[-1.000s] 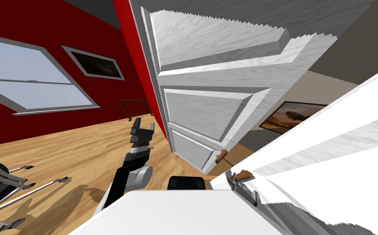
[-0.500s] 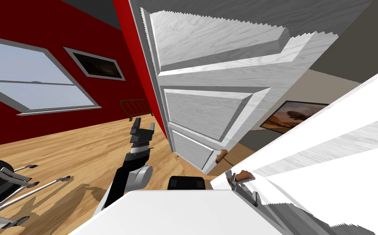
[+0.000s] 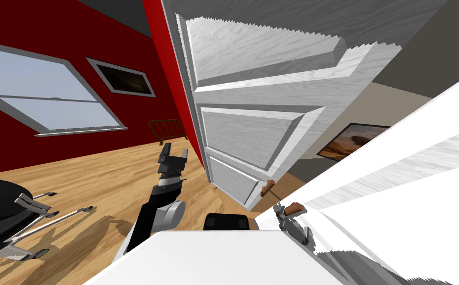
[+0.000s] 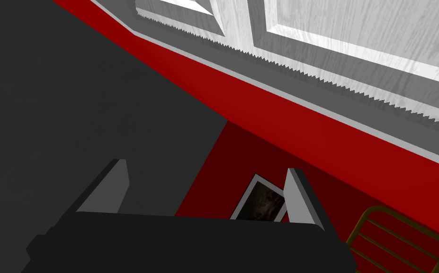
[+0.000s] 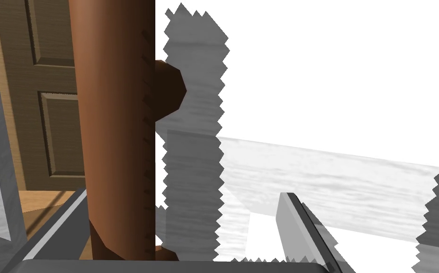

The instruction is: Push the door open

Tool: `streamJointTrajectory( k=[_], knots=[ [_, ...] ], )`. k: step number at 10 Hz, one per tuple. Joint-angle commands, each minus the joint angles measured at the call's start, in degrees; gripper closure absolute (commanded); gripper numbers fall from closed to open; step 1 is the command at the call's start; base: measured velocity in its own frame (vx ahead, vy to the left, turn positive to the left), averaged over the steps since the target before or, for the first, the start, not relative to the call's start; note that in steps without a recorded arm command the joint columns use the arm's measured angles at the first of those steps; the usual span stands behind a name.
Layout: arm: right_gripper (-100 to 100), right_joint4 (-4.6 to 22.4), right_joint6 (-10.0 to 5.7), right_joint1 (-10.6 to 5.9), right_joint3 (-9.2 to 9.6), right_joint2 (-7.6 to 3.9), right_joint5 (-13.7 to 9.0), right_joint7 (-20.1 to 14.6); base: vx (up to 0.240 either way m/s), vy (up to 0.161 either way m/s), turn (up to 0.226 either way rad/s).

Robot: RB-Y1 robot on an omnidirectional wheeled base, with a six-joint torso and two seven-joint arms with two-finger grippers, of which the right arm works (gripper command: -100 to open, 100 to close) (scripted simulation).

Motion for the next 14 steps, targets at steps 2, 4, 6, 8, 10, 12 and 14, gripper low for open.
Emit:
streamJointTrajectory(
  k=[2, 4, 6, 8, 10, 12, 14],
  knots=[
    [100, -0.08, -0.28, 2.72, -1.25, -1.06, -0.6, 0.17, 0.003, -0.014, -0.001],
    [100, -0.08, -0.28, 2.84, -1.25, -1.06, -0.6, 0.17, -0.005, 0.002, -0.001],
    [100, -0.08, -0.28, 2.09, -1.25, -1.06, -0.6, 0.17, 0.003, -0.007, 0.003],
    [100, -0.08, -0.28, 2.84, -1.25, -1.06, -0.6, 0.17, 0.017, -0.002, -0.008],
    [100, -0.53, 0.4, -0.1, -2.75, -0.52, -0.51, 1.5, 0.013, -0.052, 0.098],
    [100, 0.05, 0.27, -0.62, -3.73, -0.67, -0.69, 1.71, 0.006, -0.053, 0.022],
    [100, 0.77, 0.11, -1.34, -4.96, -0.85, -0.9, 1.97, -0.003, -0.05, 0.042]
  ],
)
